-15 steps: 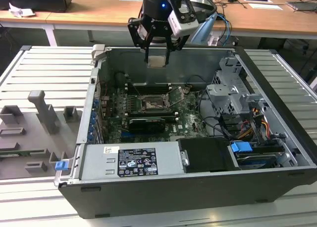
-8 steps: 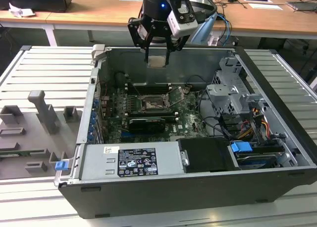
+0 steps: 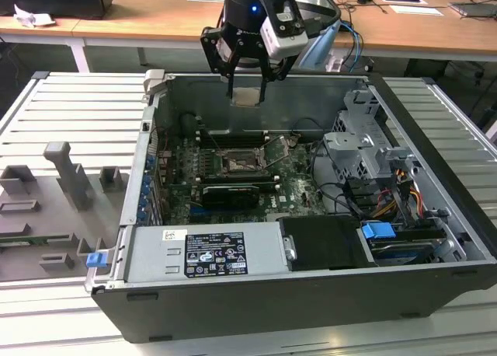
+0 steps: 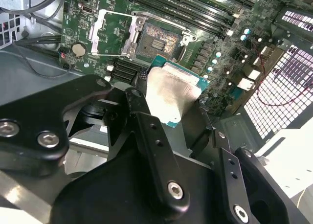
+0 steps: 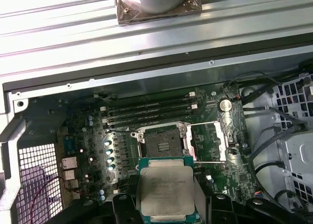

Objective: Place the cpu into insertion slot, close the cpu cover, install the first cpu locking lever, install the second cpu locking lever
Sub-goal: 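Place the cpu into insertion slot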

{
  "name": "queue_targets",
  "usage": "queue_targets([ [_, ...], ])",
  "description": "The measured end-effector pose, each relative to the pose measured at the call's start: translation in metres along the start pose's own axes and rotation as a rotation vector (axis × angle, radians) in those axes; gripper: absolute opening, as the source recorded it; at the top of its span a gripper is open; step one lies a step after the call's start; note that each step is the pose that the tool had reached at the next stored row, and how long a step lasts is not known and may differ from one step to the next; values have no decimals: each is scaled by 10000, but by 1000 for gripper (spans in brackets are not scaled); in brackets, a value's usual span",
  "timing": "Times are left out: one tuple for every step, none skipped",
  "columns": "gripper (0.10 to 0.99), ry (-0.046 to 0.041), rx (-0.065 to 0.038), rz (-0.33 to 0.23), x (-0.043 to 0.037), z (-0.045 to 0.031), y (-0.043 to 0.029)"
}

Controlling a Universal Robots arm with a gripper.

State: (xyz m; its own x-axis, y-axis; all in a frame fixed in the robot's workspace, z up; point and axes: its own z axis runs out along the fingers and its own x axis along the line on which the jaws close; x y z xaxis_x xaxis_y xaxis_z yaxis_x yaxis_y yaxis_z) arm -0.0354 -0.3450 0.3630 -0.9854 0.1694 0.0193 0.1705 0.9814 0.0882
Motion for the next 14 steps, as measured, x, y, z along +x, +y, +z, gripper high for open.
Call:
queue_targets([
  [529,-7,-1,71,0,0,0],
  [529,-17,-3,186,0,0,0],
  [529,-31,-7,343,0,1,0],
  [529,-43,-9,487,0,2,0],
  [529,-56,-11,640,0,2,0],
  [529,-67,-13,756,0,3,0],
  [529,-76,-15,856,0,4,-1],
  [529,-82,-16,931,0,4,-1],
  [529,-88,-19,991,0,6,-1],
  [529,-95,-21,1072,0,9,-1],
  [529,-100,-23,1121,-1,14,-1],
  [529,-105,-23,1189,0,22,-2],
  [529,-110,-24,1232,-1,28,-2],
  [529,-111,-23,1260,-1,31,-3],
])
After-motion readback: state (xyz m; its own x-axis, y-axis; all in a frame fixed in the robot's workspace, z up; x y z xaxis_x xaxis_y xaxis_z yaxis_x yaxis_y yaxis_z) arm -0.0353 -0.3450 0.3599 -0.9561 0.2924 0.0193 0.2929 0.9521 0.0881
